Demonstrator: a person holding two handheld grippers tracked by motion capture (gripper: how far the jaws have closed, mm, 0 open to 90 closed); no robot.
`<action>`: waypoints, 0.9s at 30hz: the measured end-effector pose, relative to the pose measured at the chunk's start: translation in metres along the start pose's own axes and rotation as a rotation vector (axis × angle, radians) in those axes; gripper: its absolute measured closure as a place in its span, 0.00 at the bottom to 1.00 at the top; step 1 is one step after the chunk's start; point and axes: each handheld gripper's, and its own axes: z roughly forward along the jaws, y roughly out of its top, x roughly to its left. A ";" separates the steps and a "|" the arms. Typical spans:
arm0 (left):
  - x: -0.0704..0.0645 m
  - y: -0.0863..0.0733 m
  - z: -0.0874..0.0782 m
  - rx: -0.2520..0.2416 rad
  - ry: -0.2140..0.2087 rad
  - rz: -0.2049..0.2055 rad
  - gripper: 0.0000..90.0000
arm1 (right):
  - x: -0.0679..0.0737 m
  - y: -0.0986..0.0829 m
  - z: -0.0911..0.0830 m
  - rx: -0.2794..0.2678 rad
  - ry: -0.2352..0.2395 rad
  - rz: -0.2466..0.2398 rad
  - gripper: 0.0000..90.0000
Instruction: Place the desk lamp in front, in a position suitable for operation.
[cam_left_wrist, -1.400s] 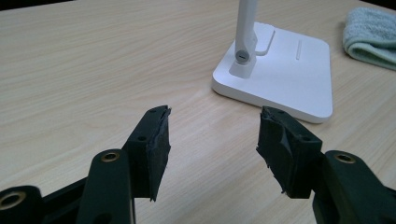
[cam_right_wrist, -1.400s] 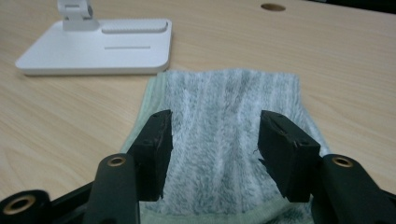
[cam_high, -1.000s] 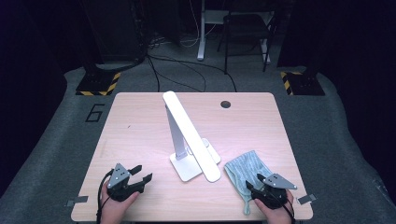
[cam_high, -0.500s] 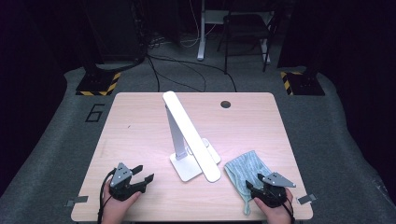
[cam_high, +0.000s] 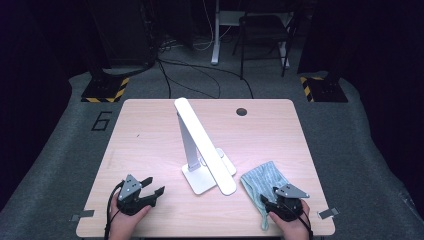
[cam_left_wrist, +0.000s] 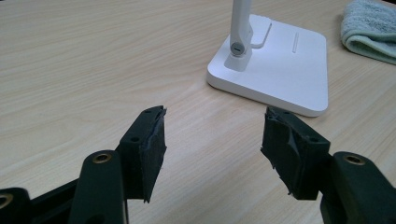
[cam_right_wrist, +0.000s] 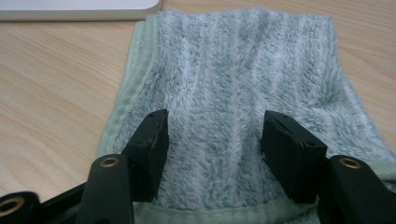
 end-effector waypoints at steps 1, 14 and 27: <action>0.000 0.000 0.000 0.000 0.000 0.000 0.44 | 0.000 0.000 0.000 0.000 0.000 0.000 0.46; -0.001 0.003 0.003 -0.015 -0.053 -0.045 0.43 | -0.026 -0.007 -0.010 0.010 -0.087 0.112 0.48; 0.000 0.065 0.034 -0.025 -0.127 0.008 0.48 | -0.025 -0.008 -0.010 -0.002 -0.081 0.138 0.45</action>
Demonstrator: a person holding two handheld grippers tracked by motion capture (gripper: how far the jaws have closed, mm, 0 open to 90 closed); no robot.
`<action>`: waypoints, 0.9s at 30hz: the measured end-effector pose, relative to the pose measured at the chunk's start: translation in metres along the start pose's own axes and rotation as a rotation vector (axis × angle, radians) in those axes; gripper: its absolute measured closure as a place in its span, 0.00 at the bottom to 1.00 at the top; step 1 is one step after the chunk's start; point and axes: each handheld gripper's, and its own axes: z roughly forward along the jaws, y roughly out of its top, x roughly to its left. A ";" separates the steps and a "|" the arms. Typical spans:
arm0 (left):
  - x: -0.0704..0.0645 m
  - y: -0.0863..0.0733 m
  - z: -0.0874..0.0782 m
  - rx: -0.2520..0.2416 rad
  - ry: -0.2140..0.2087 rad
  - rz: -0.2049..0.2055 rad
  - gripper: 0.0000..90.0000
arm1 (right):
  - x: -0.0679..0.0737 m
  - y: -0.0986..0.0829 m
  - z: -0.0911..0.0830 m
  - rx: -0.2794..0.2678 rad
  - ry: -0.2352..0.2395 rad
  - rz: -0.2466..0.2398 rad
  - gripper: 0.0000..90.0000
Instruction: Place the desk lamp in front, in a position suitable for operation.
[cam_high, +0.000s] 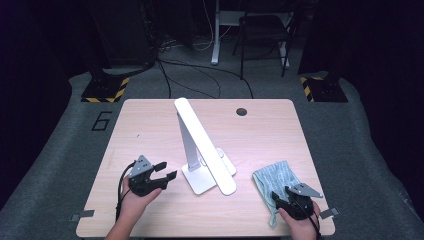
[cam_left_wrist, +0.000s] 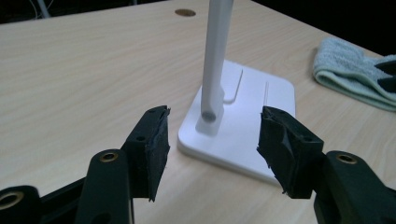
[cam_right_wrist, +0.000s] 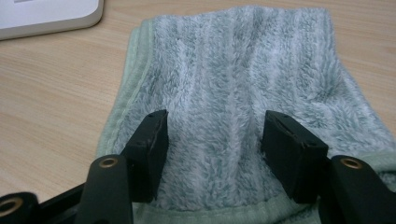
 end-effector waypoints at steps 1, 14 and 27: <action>0.000 0.005 0.003 -0.001 0.000 0.008 0.49 | 0.000 0.000 0.000 0.001 -0.001 0.005 0.45; 0.003 0.040 0.035 0.009 -0.029 0.006 0.57 | -0.002 -0.001 0.001 -0.009 0.017 0.025 0.44; 0.002 0.061 0.057 -0.010 -0.026 0.038 0.68 | -0.003 -0.001 0.000 -0.006 0.023 0.023 0.44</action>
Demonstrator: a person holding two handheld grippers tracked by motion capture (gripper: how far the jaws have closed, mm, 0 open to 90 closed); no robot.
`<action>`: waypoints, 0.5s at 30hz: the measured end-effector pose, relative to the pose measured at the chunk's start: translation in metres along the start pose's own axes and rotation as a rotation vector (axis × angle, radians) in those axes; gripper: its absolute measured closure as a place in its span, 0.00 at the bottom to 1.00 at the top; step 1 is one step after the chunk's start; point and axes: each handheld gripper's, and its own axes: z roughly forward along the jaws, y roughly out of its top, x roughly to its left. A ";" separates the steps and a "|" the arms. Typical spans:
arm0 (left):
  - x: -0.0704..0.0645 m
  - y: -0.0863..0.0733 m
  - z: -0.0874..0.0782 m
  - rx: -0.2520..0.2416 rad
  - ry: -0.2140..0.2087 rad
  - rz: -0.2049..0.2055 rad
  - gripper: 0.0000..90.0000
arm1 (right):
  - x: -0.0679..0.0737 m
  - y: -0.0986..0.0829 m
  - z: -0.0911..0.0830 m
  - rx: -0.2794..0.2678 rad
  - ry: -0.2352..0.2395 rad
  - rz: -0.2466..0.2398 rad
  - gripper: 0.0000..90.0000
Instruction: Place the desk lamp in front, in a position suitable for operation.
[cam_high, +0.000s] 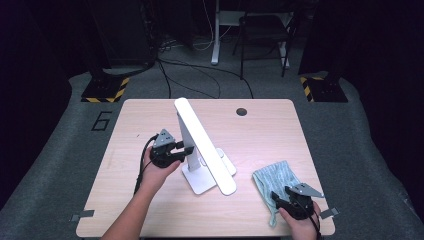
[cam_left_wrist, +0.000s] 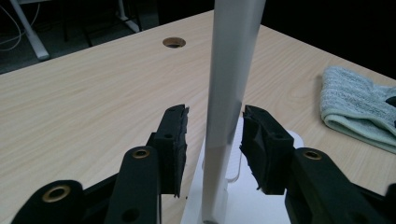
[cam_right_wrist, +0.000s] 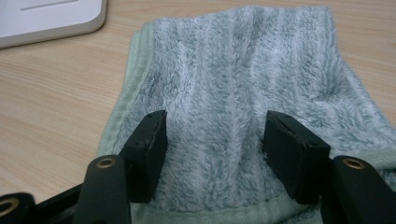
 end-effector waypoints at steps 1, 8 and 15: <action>0.000 0.001 0.001 -0.003 -0.002 0.002 0.68 | 0.000 0.000 0.000 0.000 0.000 0.000 0.44; -0.003 0.005 0.005 -0.013 -0.006 0.006 0.81 | 0.000 0.000 0.000 -0.004 0.001 0.000 0.44; -0.006 0.003 0.001 -0.011 0.009 -0.005 0.82 | 0.000 0.000 0.000 -0.004 0.002 0.001 0.44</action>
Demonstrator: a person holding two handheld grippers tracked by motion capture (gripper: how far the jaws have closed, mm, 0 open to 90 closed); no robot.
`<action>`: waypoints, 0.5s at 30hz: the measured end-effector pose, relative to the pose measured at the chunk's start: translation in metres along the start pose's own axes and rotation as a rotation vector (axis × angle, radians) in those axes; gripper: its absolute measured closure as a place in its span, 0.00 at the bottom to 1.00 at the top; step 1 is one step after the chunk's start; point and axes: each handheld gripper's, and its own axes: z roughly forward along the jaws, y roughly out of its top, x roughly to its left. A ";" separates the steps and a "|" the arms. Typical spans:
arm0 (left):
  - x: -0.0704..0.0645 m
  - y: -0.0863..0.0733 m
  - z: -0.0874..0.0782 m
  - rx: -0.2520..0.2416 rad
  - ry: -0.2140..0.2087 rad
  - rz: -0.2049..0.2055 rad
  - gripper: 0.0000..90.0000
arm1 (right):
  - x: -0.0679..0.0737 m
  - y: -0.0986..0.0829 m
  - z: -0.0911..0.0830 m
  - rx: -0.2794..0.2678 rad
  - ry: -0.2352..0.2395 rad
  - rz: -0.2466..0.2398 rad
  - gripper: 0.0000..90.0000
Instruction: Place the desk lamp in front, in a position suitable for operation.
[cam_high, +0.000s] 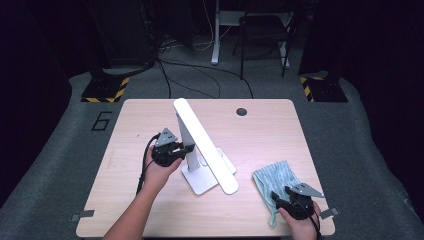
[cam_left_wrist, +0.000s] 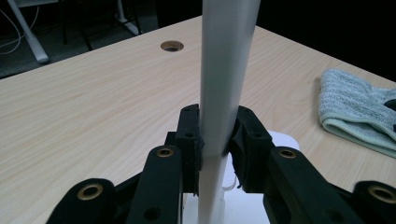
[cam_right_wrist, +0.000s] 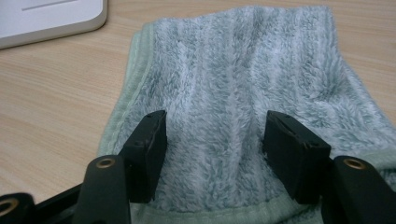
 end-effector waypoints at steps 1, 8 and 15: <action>0.000 0.000 -0.001 0.003 0.000 0.001 0.83 | 0.000 0.000 0.000 0.000 0.000 0.002 0.44; -0.010 -0.007 -0.015 0.010 0.035 -0.017 0.84 | 0.000 0.000 0.000 -0.005 0.003 0.006 0.44; -0.026 -0.014 -0.033 0.041 0.061 0.039 0.78 | 0.000 0.000 0.000 -0.003 0.003 0.016 0.43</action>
